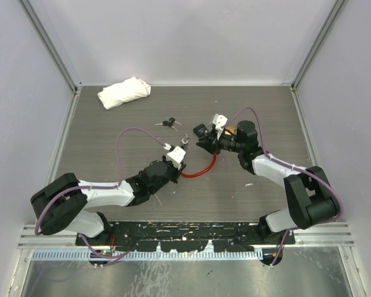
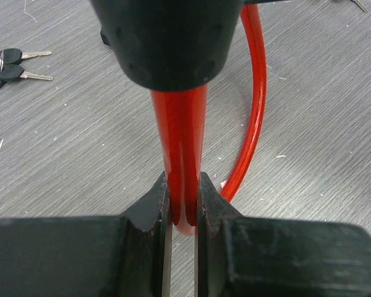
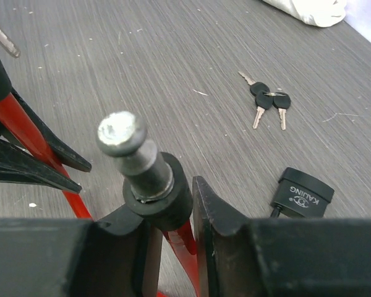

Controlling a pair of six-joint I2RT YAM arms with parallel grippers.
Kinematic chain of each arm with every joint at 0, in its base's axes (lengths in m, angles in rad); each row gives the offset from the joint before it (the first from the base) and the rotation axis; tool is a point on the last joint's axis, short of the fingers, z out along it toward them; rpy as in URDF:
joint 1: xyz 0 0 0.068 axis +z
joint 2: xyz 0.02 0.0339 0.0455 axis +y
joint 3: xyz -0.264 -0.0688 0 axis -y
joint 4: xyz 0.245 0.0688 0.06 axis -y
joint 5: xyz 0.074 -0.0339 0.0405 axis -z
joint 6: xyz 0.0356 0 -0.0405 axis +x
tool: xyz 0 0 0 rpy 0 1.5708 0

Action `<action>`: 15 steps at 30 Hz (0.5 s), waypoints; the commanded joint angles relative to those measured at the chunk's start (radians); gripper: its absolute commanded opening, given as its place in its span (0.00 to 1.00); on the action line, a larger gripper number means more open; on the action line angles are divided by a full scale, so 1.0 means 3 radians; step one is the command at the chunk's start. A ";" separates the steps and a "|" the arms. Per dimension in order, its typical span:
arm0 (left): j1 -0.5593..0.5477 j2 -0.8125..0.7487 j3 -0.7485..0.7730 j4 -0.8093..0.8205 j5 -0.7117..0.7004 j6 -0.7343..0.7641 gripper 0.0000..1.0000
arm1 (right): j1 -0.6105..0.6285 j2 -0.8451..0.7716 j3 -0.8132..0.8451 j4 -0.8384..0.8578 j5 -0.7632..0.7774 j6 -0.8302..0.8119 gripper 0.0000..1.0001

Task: Lock with the key
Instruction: Adjust the lock.

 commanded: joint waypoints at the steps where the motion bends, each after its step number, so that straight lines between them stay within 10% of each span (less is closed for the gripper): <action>1: -0.0020 -0.0001 -0.0053 0.0122 0.0228 -0.0103 0.00 | 0.0071 0.0156 -0.0130 0.0038 -0.0419 0.0414 0.29; 15: 0.0178 -0.0058 -0.0065 0.0153 0.0514 -0.0251 0.00 | 0.0092 0.0384 -0.0159 0.0258 -0.0423 0.0399 0.29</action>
